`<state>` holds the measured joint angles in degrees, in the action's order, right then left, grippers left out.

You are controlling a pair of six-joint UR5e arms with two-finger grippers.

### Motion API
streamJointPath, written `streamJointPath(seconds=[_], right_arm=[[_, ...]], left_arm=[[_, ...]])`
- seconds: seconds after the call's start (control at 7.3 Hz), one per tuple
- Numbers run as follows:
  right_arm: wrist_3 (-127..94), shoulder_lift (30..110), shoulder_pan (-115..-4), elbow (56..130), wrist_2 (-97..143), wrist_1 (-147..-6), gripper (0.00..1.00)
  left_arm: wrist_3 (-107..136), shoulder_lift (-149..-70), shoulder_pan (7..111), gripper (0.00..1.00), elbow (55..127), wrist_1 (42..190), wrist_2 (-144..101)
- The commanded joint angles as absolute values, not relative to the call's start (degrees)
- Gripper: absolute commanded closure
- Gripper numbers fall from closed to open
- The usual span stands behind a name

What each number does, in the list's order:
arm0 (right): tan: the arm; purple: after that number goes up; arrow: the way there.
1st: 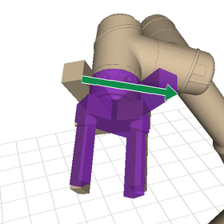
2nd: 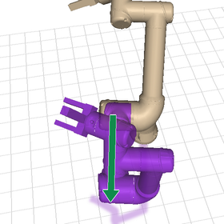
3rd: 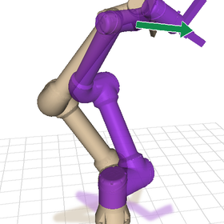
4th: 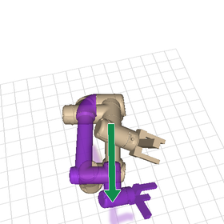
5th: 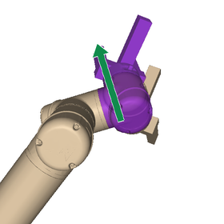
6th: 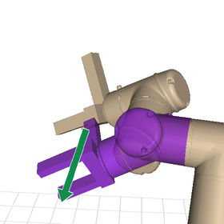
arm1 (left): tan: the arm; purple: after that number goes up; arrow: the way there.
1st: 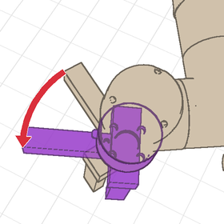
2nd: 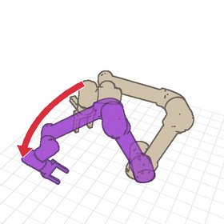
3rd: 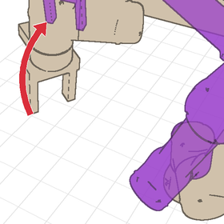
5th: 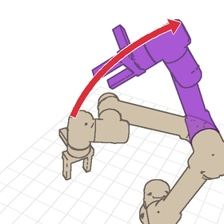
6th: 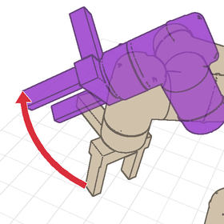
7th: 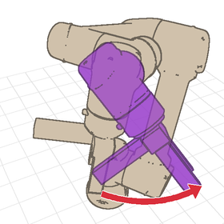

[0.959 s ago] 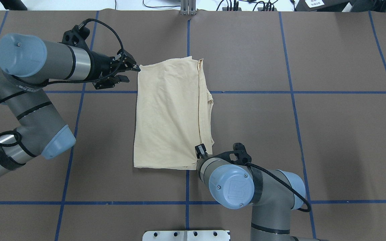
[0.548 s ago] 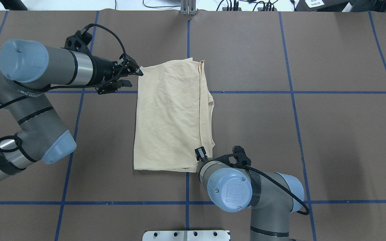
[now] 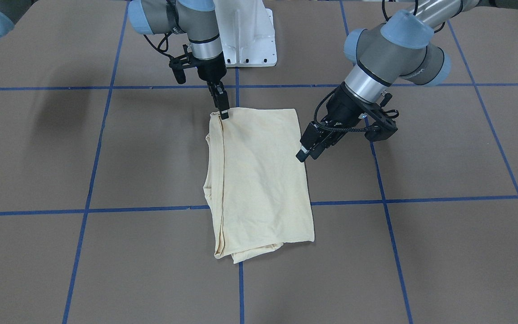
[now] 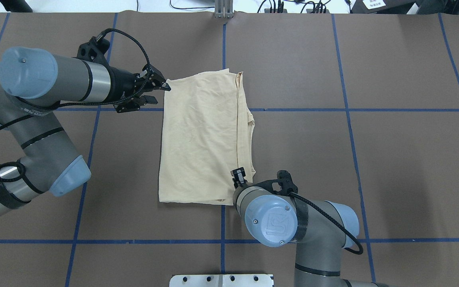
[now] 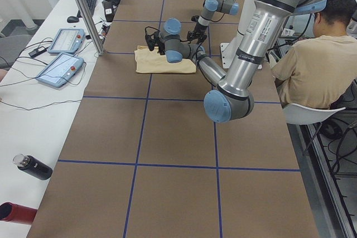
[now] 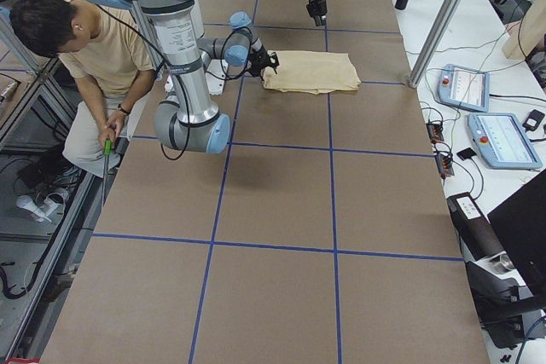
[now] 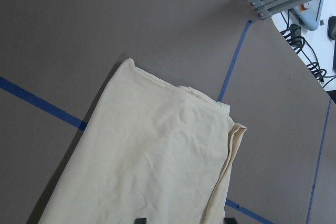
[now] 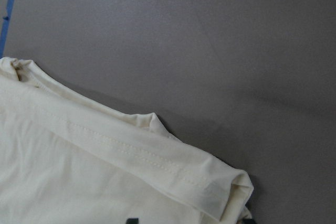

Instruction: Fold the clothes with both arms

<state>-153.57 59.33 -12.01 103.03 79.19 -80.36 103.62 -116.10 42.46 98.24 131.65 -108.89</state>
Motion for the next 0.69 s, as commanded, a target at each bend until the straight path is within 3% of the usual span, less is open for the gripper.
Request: streamJointPath(seconds=[0.0,0.55], right_arm=[[-155.12,56.88,-11.95,99.59,79.01,-80.07,0.00],[-155.48,55.99,-11.69,98.00,79.10,-80.16,0.02]], left_arm=[[103.62,-116.10,42.45,0.42,98.26,131.66,-108.90],[105.38,-116.19,41.66,0.42,98.70,131.57,-108.72]])
